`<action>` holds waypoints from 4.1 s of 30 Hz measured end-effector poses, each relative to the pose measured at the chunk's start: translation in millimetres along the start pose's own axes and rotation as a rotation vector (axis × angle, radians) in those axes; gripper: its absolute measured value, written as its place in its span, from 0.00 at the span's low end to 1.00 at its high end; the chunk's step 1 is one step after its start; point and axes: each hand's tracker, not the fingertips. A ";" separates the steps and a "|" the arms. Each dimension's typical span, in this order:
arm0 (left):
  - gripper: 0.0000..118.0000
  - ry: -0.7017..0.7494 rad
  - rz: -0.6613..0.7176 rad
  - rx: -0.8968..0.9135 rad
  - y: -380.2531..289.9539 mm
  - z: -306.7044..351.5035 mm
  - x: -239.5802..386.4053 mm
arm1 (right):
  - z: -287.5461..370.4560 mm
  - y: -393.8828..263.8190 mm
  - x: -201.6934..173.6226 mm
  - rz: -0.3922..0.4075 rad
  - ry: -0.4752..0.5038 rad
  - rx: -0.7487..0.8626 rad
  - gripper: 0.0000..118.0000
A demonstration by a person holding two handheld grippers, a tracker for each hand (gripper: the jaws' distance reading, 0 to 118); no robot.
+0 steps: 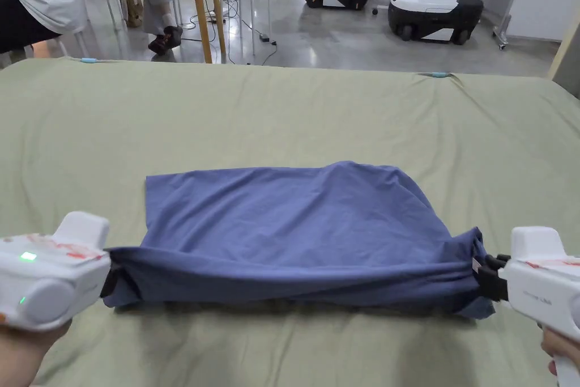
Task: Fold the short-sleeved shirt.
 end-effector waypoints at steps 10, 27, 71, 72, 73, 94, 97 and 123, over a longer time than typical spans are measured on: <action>0.00 -0.049 -0.039 -0.166 39.2 -101.5 0.8 | -95.6 22.3 0.3 -0.024 -0.085 -0.090 0.05; 0.00 -0.083 0.219 0.395 -57.0 47.4 101.3 | 47.4 -47.4 -122.0 -0.030 0.007 0.405 0.04; 0.05 -0.034 0.235 0.092 -26.0 -51.7 24.4 | -72.3 -49.5 4.0 -0.105 -0.074 0.004 1.00; 0.05 -0.030 0.233 0.086 -28.3 -52.8 25.0 | -77.5 -49.0 3.6 -0.105 -0.075 -0.005 1.00; 0.05 -0.030 0.229 0.080 -31.1 -56.9 22.8 | -82.6 -49.6 3.9 -0.106 -0.059 -0.033 0.91; 0.05 -0.083 0.283 0.046 -92.6 31.5 10.9 | 46.9 -80.8 -21.5 -0.023 0.078 -0.061 0.08; 0.06 -0.102 0.325 0.022 -119.4 23.8 15.4 | 33.2 -103.3 -28.7 -0.036 0.065 -0.088 0.08; 0.00 -0.034 0.207 0.327 -33.7 41.5 58.6 | 41.9 -10.4 -149.1 0.079 0.060 0.356 0.00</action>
